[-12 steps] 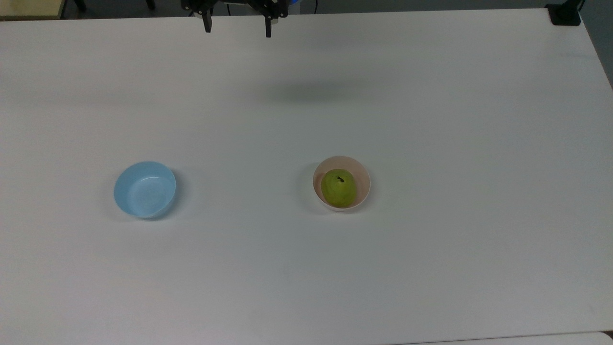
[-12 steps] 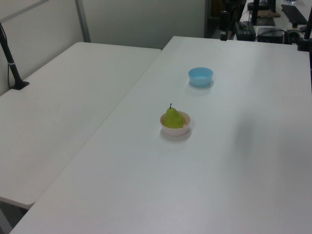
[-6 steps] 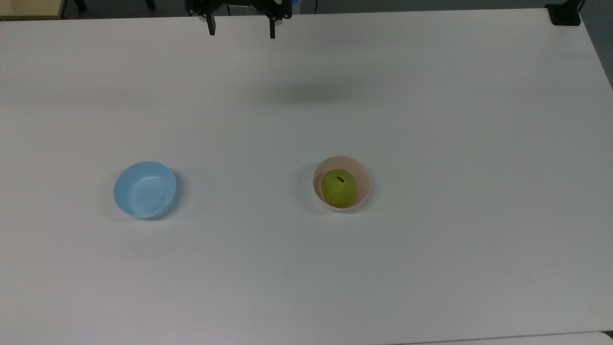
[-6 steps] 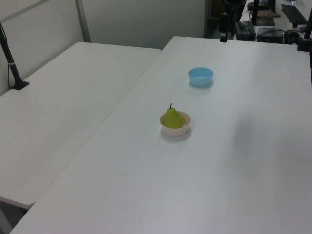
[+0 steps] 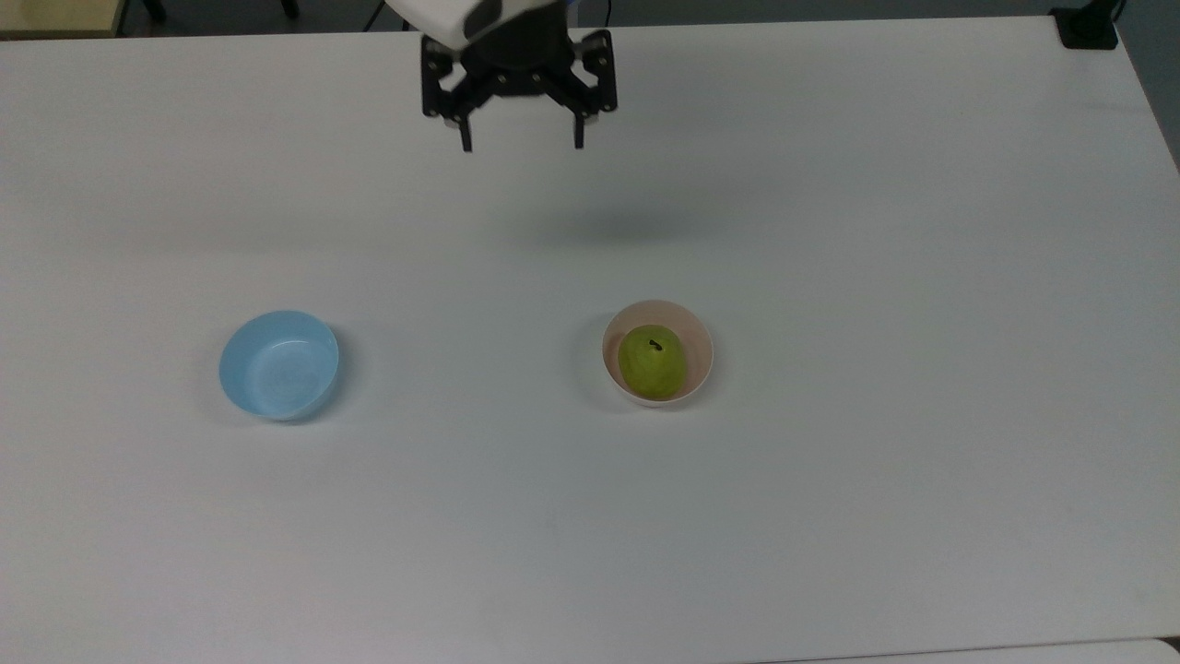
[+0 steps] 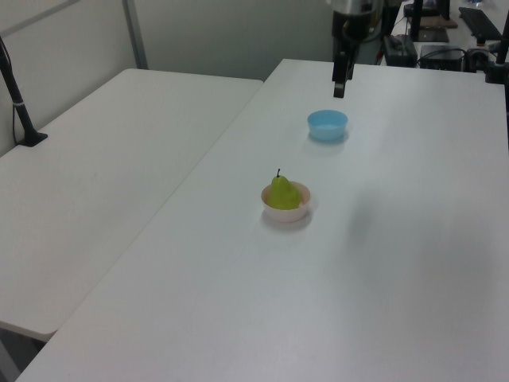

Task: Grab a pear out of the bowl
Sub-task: 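Move the open gripper over the green pear in the pink bowl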

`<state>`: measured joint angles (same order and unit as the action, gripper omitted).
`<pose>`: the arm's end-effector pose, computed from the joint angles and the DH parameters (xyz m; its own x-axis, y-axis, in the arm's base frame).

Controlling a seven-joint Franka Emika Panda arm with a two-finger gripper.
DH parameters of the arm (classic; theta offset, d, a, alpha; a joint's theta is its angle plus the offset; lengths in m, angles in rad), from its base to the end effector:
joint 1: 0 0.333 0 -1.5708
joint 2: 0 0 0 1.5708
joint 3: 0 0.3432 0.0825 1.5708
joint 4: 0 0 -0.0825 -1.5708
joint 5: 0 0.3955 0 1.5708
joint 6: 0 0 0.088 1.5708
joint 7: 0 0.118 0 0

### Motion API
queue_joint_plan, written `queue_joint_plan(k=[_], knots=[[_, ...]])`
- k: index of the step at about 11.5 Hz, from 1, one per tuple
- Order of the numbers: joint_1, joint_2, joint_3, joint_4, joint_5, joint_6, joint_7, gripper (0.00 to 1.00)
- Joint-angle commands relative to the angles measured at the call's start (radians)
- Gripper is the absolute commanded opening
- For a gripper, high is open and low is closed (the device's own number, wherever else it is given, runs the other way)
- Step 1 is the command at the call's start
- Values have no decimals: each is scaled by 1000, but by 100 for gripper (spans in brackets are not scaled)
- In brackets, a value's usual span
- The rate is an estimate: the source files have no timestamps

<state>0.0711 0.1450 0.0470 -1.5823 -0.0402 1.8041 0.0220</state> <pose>0.6278 0.0687 0.5698 0.9916 0.1038 0.0775 0.1017 -0.9943 0.0312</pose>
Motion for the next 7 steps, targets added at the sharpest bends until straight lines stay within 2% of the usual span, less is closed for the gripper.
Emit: queue_joint_plan(k=[1, 7], knots=[[51, 63, -1, -10, 20, 78, -27, 100], [119, 205, -2, -7, 2, 227, -13, 100]])
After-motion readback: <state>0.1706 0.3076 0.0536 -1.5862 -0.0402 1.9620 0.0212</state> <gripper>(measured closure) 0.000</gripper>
